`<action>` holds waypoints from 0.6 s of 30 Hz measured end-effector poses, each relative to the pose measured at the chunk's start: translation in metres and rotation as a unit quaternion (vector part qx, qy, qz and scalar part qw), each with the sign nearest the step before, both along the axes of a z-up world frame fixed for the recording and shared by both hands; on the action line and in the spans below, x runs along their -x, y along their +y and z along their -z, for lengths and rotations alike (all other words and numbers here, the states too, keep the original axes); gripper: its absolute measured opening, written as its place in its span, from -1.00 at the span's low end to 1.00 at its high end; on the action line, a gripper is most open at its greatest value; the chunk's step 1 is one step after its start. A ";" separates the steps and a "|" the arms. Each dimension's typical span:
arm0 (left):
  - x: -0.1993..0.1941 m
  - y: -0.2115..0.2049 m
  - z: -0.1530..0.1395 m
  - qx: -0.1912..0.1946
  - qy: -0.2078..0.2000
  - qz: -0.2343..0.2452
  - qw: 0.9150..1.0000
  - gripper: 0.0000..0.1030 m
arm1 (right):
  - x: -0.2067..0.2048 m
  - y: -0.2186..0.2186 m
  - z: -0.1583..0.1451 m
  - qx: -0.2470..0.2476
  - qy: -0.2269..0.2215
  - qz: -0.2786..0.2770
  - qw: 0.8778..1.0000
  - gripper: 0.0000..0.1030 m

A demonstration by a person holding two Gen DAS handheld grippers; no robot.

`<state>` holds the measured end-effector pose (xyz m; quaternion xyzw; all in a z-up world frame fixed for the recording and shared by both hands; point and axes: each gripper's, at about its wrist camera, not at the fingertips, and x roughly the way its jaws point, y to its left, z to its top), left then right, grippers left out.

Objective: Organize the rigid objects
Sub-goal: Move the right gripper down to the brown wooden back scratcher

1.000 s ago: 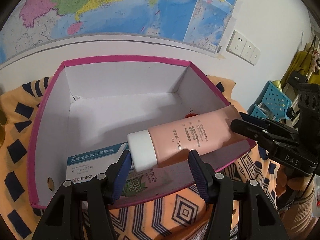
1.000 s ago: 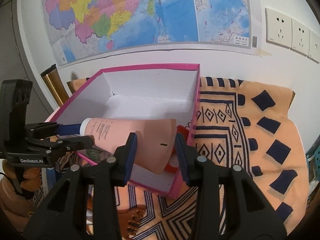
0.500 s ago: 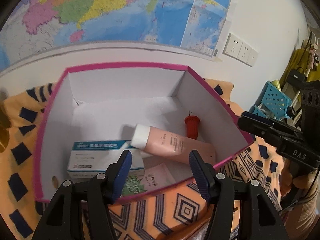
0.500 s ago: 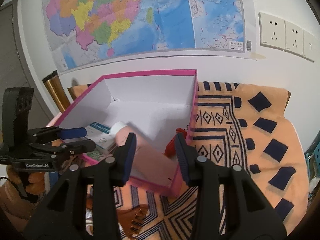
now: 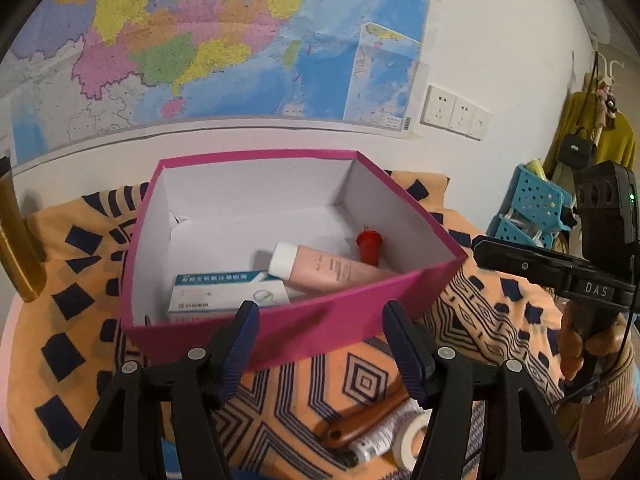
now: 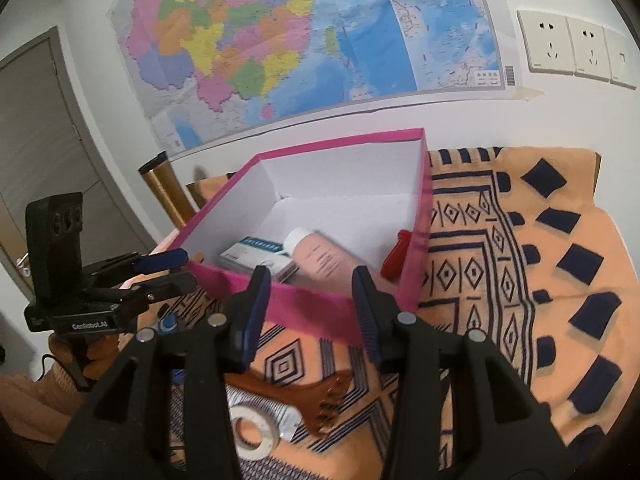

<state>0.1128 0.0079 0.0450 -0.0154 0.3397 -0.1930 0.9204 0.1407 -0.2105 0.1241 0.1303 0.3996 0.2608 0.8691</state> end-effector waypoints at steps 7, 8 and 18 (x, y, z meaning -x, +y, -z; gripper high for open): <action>0.014 0.000 0.019 0.005 0.032 0.006 0.999 0.28 | 0.016 -0.003 0.018 -0.011 0.033 -0.005 0.999 -0.11; 0.015 -0.001 0.023 0.006 0.038 0.007 0.999 0.28 | 0.018 -0.003 0.024 -0.014 0.043 -0.006 0.999 -0.11; 0.026 -0.009 0.065 0.000 0.103 0.014 0.995 0.28 | 0.032 0.003 0.072 -0.006 0.115 -0.010 0.993 -0.11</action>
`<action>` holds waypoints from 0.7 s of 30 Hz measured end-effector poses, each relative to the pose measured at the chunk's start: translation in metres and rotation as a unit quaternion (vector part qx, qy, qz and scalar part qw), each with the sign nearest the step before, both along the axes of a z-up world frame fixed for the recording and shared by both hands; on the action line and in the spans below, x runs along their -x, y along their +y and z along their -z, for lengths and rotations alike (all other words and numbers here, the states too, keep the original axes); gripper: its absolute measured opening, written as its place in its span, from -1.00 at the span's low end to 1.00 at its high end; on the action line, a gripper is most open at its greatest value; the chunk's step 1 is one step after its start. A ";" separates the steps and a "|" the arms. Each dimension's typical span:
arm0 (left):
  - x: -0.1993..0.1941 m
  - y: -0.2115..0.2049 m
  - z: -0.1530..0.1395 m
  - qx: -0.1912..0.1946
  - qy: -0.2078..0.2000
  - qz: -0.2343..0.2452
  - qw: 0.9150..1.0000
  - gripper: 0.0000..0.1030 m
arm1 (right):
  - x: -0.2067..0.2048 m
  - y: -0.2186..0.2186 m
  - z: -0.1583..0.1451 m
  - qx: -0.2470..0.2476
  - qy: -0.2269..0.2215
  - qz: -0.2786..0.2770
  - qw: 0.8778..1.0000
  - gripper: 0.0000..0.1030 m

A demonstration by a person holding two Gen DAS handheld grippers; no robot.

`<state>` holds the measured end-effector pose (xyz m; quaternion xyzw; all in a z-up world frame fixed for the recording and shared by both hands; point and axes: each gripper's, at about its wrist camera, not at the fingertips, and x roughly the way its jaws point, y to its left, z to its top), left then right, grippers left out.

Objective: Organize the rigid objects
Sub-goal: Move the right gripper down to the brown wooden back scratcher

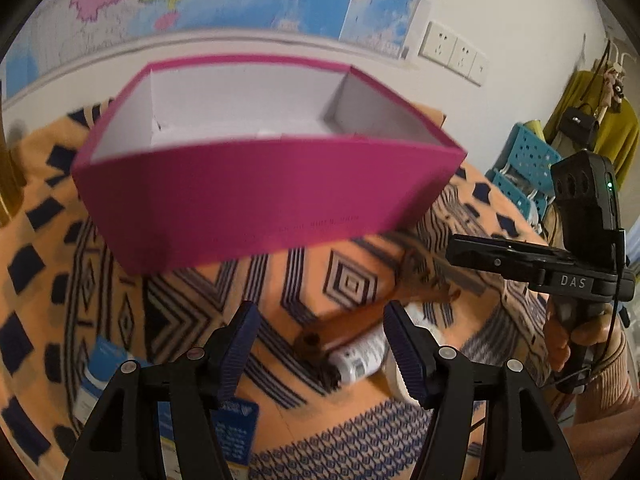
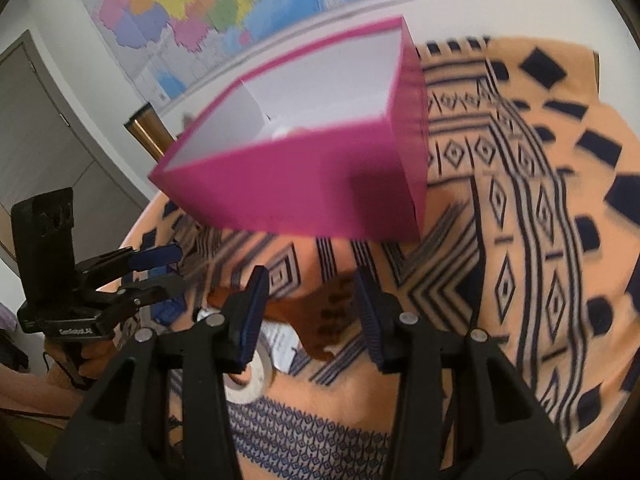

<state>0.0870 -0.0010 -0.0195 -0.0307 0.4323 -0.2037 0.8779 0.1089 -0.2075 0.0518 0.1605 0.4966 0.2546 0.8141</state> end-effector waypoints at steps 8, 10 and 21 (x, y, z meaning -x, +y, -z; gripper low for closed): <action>0.006 0.000 0.018 0.010 0.035 0.002 0.999 0.28 | 0.003 0.001 0.022 0.001 0.031 0.001 1.000 -0.11; 0.005 0.000 0.020 0.016 0.039 0.004 0.999 0.28 | 0.003 0.002 0.024 0.000 0.034 0.002 0.999 -0.11; -0.002 -0.005 0.024 0.038 0.062 0.016 0.997 0.26 | 0.000 0.008 0.030 0.000 0.040 0.000 0.999 -0.11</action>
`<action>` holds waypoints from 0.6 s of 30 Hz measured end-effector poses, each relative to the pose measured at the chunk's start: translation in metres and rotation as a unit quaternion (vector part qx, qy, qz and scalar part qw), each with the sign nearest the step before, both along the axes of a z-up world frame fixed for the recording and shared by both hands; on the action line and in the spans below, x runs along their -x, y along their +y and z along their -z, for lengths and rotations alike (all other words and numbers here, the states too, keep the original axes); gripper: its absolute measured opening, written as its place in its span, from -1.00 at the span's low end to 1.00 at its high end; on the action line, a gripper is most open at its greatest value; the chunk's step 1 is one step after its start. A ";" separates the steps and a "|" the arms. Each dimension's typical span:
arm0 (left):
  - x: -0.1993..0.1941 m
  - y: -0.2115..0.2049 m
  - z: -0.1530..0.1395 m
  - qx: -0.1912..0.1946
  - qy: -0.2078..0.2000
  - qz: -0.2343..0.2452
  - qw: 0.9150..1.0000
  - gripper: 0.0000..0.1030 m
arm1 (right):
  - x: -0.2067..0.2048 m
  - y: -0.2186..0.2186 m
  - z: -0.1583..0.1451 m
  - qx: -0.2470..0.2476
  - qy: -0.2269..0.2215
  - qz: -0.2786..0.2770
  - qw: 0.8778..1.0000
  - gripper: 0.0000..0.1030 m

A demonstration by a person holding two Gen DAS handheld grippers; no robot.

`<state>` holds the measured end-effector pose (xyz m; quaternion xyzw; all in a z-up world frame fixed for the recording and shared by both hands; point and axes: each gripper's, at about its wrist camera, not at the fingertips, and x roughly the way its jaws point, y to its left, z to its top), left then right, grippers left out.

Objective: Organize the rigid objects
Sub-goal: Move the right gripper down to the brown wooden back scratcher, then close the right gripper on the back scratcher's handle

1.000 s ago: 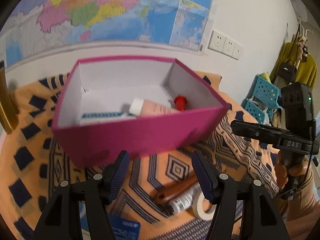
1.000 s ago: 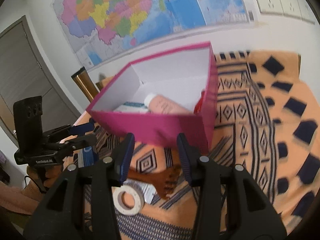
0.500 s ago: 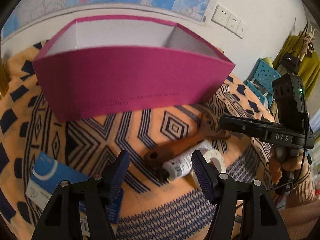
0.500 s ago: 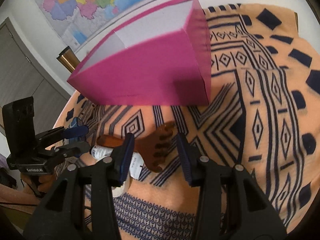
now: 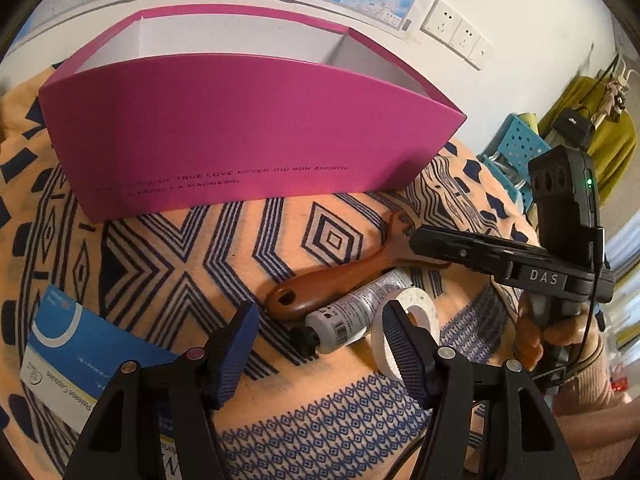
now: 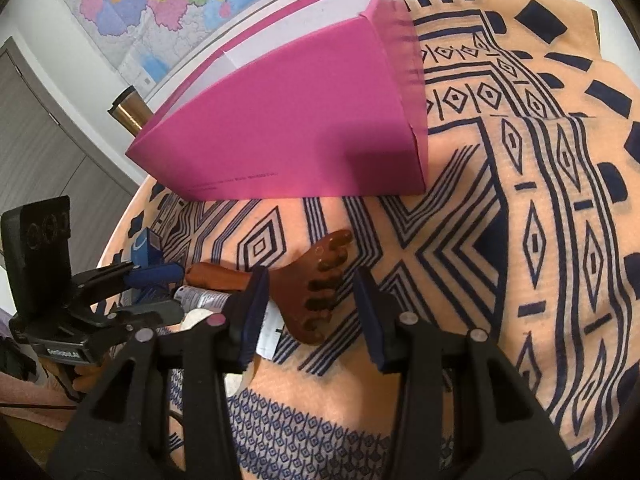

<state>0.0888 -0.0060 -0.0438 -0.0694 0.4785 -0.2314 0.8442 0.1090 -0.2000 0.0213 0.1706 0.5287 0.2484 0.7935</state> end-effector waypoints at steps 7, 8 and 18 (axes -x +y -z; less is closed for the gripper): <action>-0.002 -0.005 0.000 0.006 0.009 0.009 1.000 0.27 | -0.005 0.003 0.001 0.002 -0.003 -0.001 1.000 -0.13; -0.002 -0.006 0.001 0.007 0.010 0.010 1.000 0.27 | -0.005 0.003 0.001 0.005 -0.005 -0.001 1.000 -0.21; -0.004 -0.005 -0.001 0.019 0.016 -0.005 1.000 0.28 | -0.002 0.007 0.001 0.011 -0.007 0.002 1.000 -0.26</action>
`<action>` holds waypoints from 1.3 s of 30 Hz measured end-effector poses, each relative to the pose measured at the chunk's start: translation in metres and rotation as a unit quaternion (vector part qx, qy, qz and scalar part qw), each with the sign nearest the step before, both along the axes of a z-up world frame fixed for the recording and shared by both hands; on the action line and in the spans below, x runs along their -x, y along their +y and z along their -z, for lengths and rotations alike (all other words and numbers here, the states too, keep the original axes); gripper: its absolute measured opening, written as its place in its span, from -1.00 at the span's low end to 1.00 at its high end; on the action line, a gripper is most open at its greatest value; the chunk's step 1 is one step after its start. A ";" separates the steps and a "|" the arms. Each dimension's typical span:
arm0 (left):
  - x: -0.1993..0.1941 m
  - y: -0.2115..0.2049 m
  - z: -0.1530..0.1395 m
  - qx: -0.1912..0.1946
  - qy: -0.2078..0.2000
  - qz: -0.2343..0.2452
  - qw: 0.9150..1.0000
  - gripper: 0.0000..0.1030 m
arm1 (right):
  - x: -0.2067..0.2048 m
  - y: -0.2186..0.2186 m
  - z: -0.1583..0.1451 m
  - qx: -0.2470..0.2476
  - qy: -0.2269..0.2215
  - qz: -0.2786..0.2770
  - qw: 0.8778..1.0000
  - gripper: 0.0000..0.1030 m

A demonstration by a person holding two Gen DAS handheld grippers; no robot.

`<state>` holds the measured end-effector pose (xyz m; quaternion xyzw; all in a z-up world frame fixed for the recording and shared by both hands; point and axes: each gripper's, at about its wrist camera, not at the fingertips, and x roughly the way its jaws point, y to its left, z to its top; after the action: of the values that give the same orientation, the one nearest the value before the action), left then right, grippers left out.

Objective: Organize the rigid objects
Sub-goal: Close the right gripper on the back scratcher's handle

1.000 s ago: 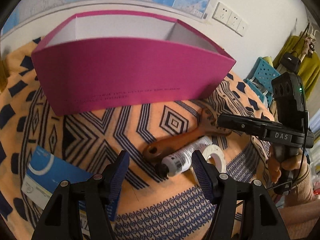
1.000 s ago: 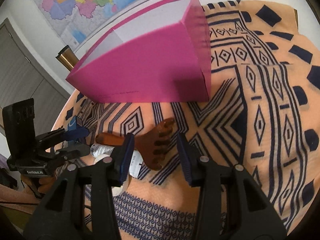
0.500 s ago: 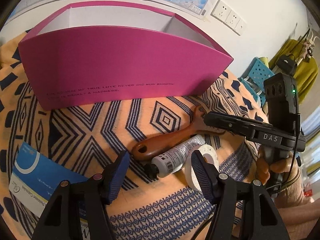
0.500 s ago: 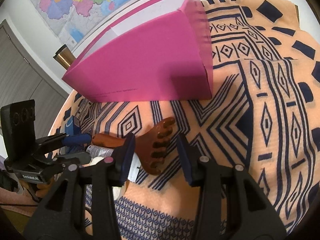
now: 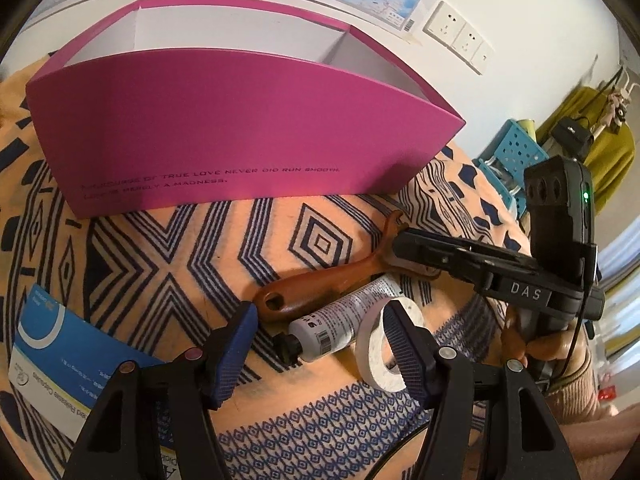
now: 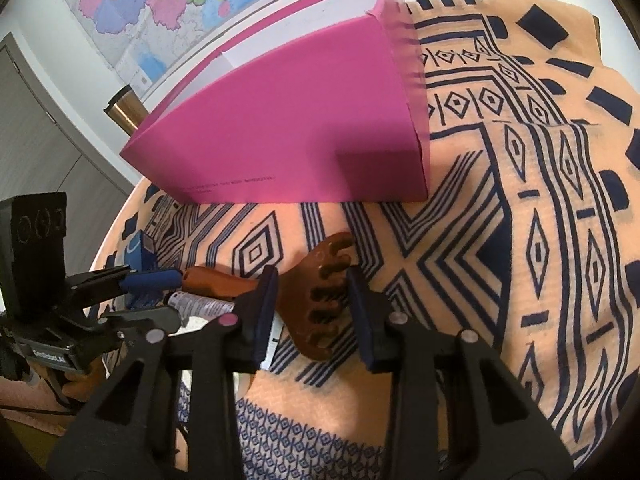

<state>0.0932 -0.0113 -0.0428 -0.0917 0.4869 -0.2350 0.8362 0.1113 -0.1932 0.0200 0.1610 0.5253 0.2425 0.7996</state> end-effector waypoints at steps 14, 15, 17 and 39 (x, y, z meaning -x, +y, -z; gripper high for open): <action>-0.003 0.003 -0.007 -0.007 -0.013 -0.020 1.000 0.28 | 0.002 -0.003 0.001 -0.008 0.002 0.006 1.000 -0.56; -0.004 0.006 -0.005 -0.007 -0.008 -0.023 1.000 0.28 | 0.002 -0.005 0.002 -0.007 0.003 0.007 1.000 -0.58; -0.006 0.012 0.000 -0.010 0.000 -0.029 1.000 0.28 | 0.002 -0.007 0.004 -0.005 0.003 0.009 1.000 -0.63; -0.008 0.003 -0.001 0.009 -0.004 -0.028 1.000 0.51 | 0.004 -0.016 -0.002 -0.046 -0.009 0.024 0.999 -0.65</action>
<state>0.1010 -0.0086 -0.0415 -0.1118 0.4787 -0.2165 0.8435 0.1078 -0.2087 0.0221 0.2079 0.5027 0.2484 0.8015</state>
